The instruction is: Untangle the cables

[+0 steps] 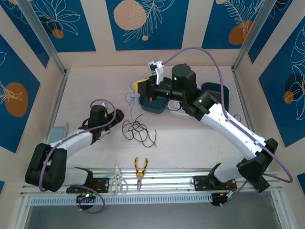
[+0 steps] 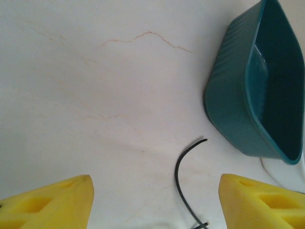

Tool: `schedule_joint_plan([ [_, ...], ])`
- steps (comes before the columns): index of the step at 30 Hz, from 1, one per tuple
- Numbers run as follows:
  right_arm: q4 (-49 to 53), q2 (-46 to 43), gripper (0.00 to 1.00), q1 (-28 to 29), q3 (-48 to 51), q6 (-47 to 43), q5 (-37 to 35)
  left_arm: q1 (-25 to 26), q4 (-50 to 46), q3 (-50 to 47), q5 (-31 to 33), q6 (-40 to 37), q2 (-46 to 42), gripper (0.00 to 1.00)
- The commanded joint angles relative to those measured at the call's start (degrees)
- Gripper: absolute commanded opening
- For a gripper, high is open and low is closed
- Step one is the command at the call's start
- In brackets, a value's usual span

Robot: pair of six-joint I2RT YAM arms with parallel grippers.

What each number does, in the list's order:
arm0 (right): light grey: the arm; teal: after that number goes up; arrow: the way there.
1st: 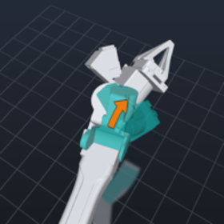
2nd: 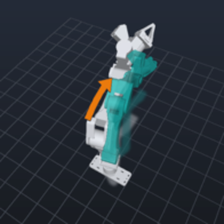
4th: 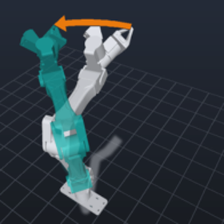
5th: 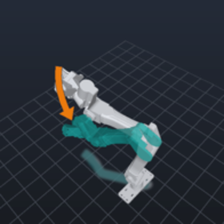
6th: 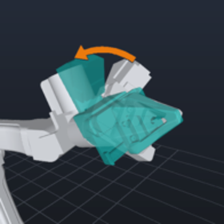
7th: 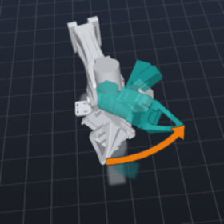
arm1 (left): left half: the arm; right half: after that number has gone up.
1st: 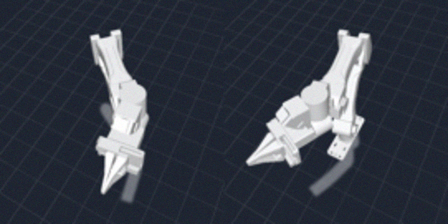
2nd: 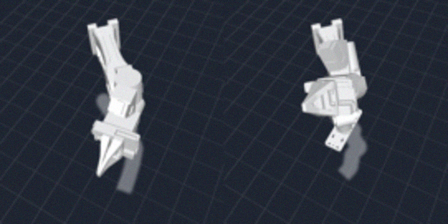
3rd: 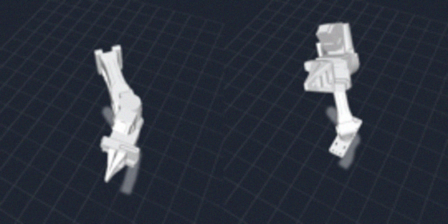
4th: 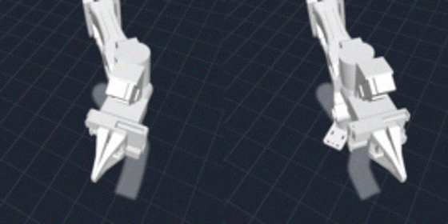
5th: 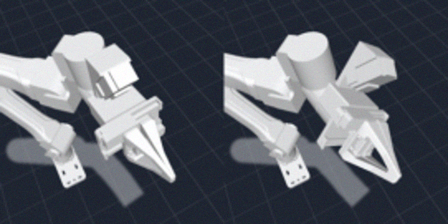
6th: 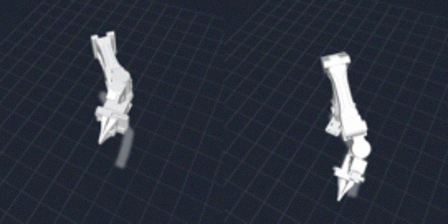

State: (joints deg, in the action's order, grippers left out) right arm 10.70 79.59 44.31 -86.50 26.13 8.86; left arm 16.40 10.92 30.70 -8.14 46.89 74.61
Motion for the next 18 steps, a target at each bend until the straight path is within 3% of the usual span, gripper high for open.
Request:
schedule_joint_plan([
  [1, -1.4, -1.0, 0.00, -0.1, -3.9, -1.9, 1.1, 0.2, -2.7, 1.4, 1.4, -2.4, -2.1, 0.80],
  [7, 0.1, 1.0, 0.00, -0.3, -9.6, -5.1, 1.0, 0.1, -9.7, 5.7, 5.0, -4.5, -5.7, 1.00],
  [12, 0.5, 2.4, 0.00, -0.4, -10.4, -6.9, 0.4, -0.9, -18.8, 10.7, 8.3, -4.0, -9.4, 1.00],
  [18, 1.5, 4.0, 0.00, -2.3, -9.9, -4.9, -0.4, -2.4, -22.4, 15.5, 1.5, -7.5, -13.1, 1.00],
])
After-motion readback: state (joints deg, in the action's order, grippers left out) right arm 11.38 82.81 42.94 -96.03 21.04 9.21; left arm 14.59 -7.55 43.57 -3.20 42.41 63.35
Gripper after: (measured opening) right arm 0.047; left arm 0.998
